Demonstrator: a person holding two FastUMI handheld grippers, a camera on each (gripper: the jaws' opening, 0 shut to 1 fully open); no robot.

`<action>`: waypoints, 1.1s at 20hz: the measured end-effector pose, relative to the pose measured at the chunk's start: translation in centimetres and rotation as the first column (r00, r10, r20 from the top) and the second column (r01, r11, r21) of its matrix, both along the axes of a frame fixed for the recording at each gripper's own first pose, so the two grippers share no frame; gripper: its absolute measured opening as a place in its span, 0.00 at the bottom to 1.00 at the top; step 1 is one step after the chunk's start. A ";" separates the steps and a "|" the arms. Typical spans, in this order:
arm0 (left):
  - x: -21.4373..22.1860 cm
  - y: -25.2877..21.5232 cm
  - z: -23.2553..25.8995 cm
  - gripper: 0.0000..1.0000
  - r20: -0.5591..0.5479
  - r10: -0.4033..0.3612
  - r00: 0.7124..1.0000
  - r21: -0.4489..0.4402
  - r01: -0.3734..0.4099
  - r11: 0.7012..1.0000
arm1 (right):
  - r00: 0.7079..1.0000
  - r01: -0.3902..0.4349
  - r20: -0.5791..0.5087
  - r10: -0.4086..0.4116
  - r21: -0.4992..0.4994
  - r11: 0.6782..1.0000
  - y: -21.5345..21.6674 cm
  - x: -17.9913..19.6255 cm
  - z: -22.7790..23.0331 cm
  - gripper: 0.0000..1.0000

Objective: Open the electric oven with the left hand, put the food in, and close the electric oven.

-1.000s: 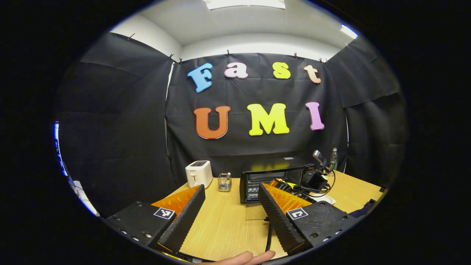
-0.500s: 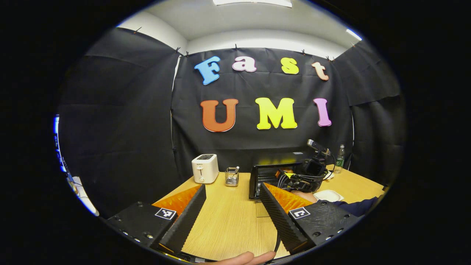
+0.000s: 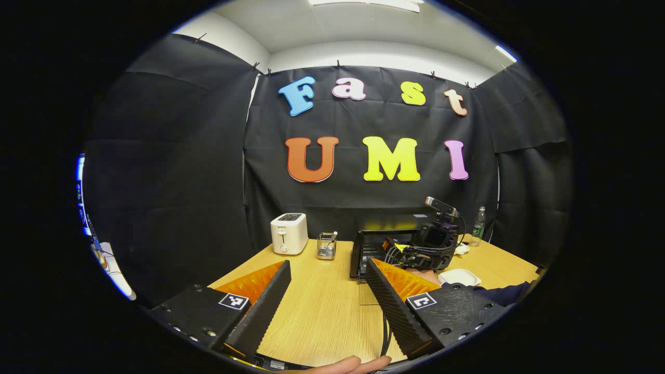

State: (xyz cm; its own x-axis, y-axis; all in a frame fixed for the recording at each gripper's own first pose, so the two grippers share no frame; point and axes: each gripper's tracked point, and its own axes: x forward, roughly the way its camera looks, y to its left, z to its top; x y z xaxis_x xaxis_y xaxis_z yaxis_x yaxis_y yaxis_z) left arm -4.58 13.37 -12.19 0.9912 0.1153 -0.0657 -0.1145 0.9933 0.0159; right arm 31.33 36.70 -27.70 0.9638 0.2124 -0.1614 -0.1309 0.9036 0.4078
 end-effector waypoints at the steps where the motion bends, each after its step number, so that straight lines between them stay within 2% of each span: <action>1: 0.0 -0.2 0.0 0.94 -0.001 -0.001 1.000 0.000 0.001 1.000 | 0.999 0.008 0.032 -0.008 0.006 1.000 -0.4 -0.1 0.6 0.91; 4: -0.4 -0.6 -0.2 0.95 -0.009 -0.004 1.000 0.004 0.005 1.000 | 0.989 0.064 0.139 -0.059 -0.032 0.997 -3.3 -0.7 3.3 0.91; 5: -0.5 -0.7 -0.2 0.95 -0.012 -0.004 1.000 0.005 0.004 1.000 | 0.994 0.033 0.106 -0.027 -0.056 0.998 -3.4 -0.6 2.4 0.92; 6: -0.6 -0.9 -0.3 0.94 -0.014 -0.004 1.000 0.006 0.004 1.000 | 0.998 0.003 0.069 0.000 -0.037 0.999 -2.8 -1.3 1.6 0.93; 9: -0.6 -1.5 -0.3 0.94 -0.018 -0.002 1.000 0.005 0.002 1.000 | 1.000 -0.016 -0.007 0.016 0.020 1.000 -3.4 -2.7 0.6 0.93; 17: -0.3 -4.2 -0.5 0.94 -0.040 -0.029 0.999 0.016 0.030 0.999 | 0.996 -0.087 0.007 0.087 0.038 0.995 -5.9 -8.1 2.9 0.92; 22: 1.4 -6.3 -1.4 0.94 -0.075 -0.048 0.996 0.031 0.051 0.998 | 0.992 -0.111 0.059 0.114 -0.040 0.993 -9.8 -13.4 6.6 0.92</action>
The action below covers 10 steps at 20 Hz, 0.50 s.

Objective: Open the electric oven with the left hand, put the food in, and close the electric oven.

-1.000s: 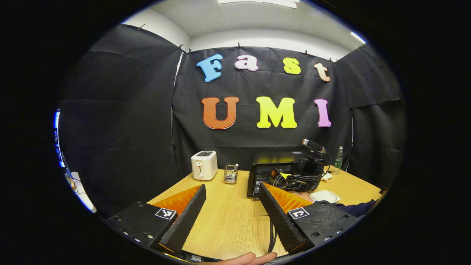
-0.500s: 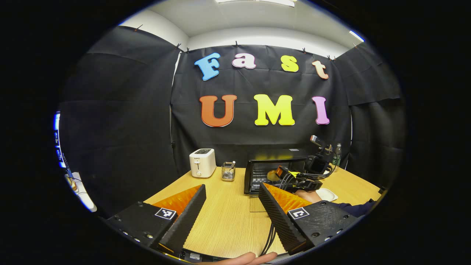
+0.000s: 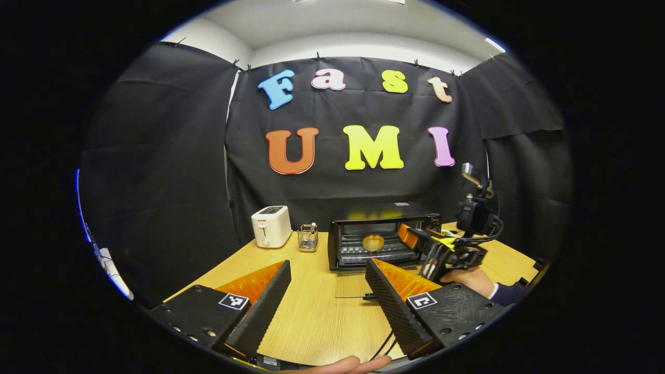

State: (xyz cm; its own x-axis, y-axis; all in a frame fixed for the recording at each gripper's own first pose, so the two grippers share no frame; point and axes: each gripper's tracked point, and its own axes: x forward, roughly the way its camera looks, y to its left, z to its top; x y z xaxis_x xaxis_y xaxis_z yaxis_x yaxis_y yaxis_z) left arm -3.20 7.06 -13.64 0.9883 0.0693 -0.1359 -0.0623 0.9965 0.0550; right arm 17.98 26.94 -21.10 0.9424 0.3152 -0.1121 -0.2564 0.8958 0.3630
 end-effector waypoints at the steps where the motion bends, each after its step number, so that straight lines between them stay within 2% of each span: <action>1: 0.4 -0.3 -0.2 0.94 -0.006 0.002 1.000 -0.007 -0.002 1.000 | 1.000 -0.004 0.012 0.005 -0.027 1.000 -0.9 -1.1 0.7 0.92; 3: 0.9 -0.9 -0.7 0.95 -0.028 0.006 1.000 -0.020 -0.006 1.000 | 0.999 -0.016 0.044 0.020 -0.107 0.994 -2.6 -3.6 1.9 0.92; 6: 1.9 -1.6 -1.4 0.95 -0.041 0.025 0.999 0.010 -0.025 1.000 | 0.992 0.056 0.121 -0.035 -0.168 0.984 -6.5 -6.8 4.8 0.92; 8: 2.8 -2.7 -2.7 0.95 -0.067 0.010 0.998 0.034 -0.008 0.999 | 0.985 0.061 0.168 -0.029 -0.193 0.979 -7.9 -9.3 7.3 0.93; 10: 3.7 -4.2 -4.8 0.95 -0.121 -0.018 0.992 0.015 0.020 1.000 | 0.979 0.073 0.202 -0.030 -0.210 0.975 -10.1 -11.4 9.7 0.93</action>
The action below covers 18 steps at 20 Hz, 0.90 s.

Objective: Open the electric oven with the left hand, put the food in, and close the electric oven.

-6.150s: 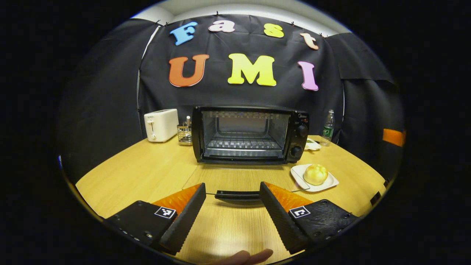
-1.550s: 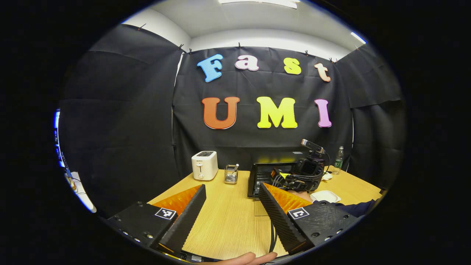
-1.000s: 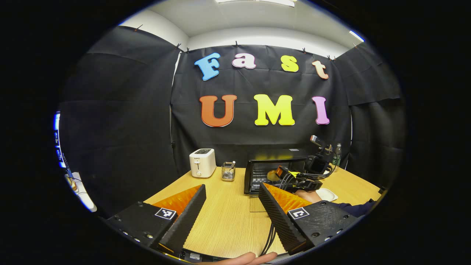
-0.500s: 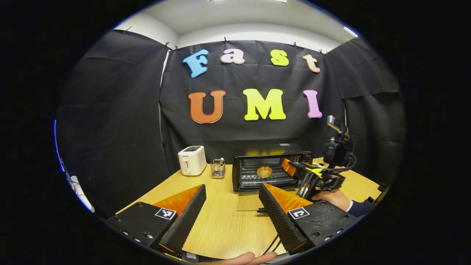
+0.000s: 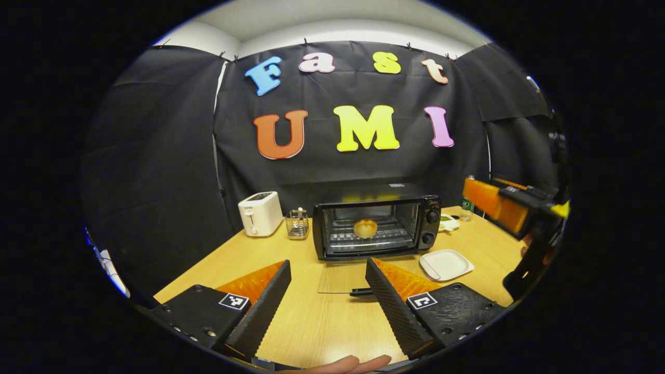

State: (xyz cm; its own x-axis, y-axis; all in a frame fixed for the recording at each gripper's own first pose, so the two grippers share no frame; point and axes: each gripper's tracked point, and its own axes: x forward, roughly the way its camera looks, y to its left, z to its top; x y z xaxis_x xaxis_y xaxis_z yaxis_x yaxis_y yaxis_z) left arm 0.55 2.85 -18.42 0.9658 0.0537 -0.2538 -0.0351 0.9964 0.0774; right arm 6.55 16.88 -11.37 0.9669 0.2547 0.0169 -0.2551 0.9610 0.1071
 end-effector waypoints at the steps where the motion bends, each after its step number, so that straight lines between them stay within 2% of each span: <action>1: 0.5 -0.7 -0.9 0.95 -0.023 -0.009 1.000 -0.004 0.009 1.000 | 1.000 0.009 0.021 -0.009 -0.010 1.000 -1.2 -1.1 1.5 0.94; 3: 1.3 -2.2 -2.7 1.00 -0.069 -0.031 0.997 0.008 0.031 0.999 | 0.998 0.025 0.058 -0.023 -0.045 0.999 -3.3 -3.2 3.9 0.94; 4: 1.5 -2.6 -4.0 0.96 -0.096 -0.037 0.995 0.013 0.039 0.999 | 0.997 0.025 0.080 -0.021 -0.053 0.998 -4.1 -4.2 5.1 0.94; 8: 2.4 -5.7 -8.0 0.96 -0.204 -0.084 0.975 -0.036 0.078 0.996 | 0.992 0.010 0.122 -0.006 -0.031 0.999 -6.6 -7.4 8.4 0.94; 11: 2.6 -7.5 -10.6 0.96 -0.284 -0.103 0.953 -0.069 0.087 0.994 | 0.991 0.058 0.120 -0.058 0.005 0.998 -10.3 -9.2 8.9 0.95; 13: 2.6 -9.0 -11.9 0.96 -0.308 -0.124 0.943 -0.084 0.103 0.991 | 0.989 0.064 0.132 -0.063 -0.003 0.998 -11.4 -10.5 8.8 0.95; 15: 2.8 -9.6 -13.1 0.96 -0.339 -0.123 0.933 -0.076 0.103 0.992 | 0.984 0.092 0.151 -0.091 -0.001 0.996 -13.5 -11.2 9.2 0.95; 18: 3.2 -10.4 -14.6 0.96 -0.378 -0.130 0.916 -0.066 0.113 0.991 | 0.978 0.093 0.184 -0.097 0.030 0.995 -15.1 -12.5 9.7 0.96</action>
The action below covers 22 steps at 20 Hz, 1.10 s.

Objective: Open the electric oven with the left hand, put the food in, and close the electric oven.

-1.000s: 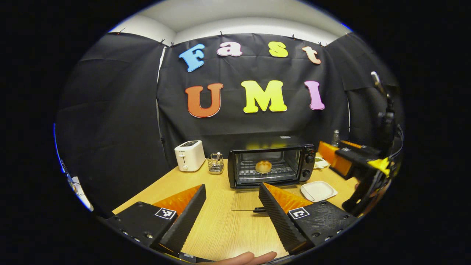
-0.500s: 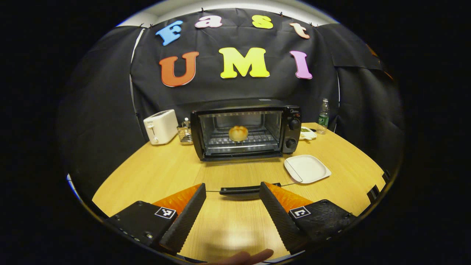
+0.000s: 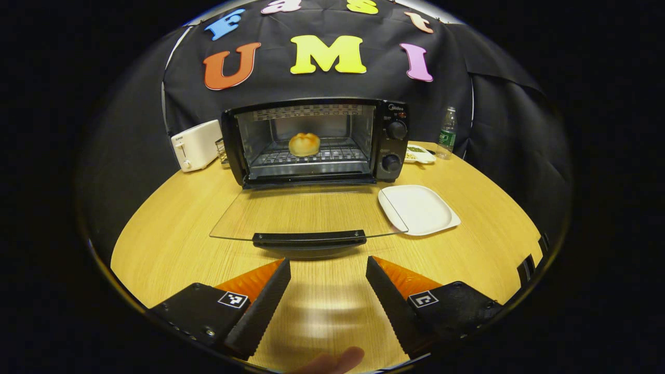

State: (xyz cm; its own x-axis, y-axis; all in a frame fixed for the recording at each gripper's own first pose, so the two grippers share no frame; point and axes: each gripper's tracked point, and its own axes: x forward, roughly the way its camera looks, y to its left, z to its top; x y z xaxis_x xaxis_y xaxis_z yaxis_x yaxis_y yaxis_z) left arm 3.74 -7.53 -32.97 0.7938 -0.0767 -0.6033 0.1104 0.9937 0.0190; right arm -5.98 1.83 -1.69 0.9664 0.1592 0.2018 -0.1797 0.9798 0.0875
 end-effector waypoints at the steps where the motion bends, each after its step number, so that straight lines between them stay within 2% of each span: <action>1: 0.2 -0.4 -0.3 0.96 -0.019 -0.012 1.000 -0.007 0.012 1.000 | 1.000 0.009 0.001 -0.009 0.006 1.000 -0.8 -0.2 -0.1 0.96; 4: 1.1 -0.5 -1.3 1.00 -0.074 -0.005 0.997 -0.010 0.004 1.000 | 0.999 0.043 -0.002 -0.043 0.012 0.999 -2.9 0.0 -0.9 0.95; 5: 1.6 -0.1 -1.7 0.97 -0.087 0.004 0.996 -0.003 -0.005 1.000 | 0.998 0.055 -0.014 -0.055 0.022 0.998 -3.7 0.3 -1.5 0.95; 8: 2.8 0.8 -2.2 0.96 -0.123 0.027 0.992 0.004 -0.027 1.000 | 0.996 0.079 -0.047 -0.075 0.074 0.994 -5.7 1.0 -2.6 0.95; 9: 3.4 1.4 -2.2 0.89 -0.123 0.047 0.991 0.011 -0.046 0.999 | 0.995 0.092 -0.058 -0.087 0.091 0.992 -6.5 1.4 -3.0 0.95; 10: 3.7 1.7 -2.3 0.96 -0.131 0.061 0.989 0.012 -0.060 0.998 | 0.993 0.109 -0.063 -0.103 0.098 0.989 -7.1 1.7 -3.2 0.95; 11: 3.7 1.7 -2.6 0.96 -0.150 0.060 0.987 0.014 -0.058 0.998 | 0.991 0.125 -0.057 -0.120 0.095 0.988 -7.7 1.8 -3.2 0.95; 14: 4.0 1.6 -2.0 0.95 -0.135 0.062 0.989 0.019 -0.060 0.998 | 0.990 0.144 -0.029 -0.141 0.100 0.985 -8.4 1.2 -2.7 0.95; 22: 4.1 1.2 -0.1 0.94 -0.056 0.061 0.997 0.020 -0.060 0.998 | 0.994 0.105 -0.022 -0.103 0.100 0.989 -7.8 0.7 -2.9 0.95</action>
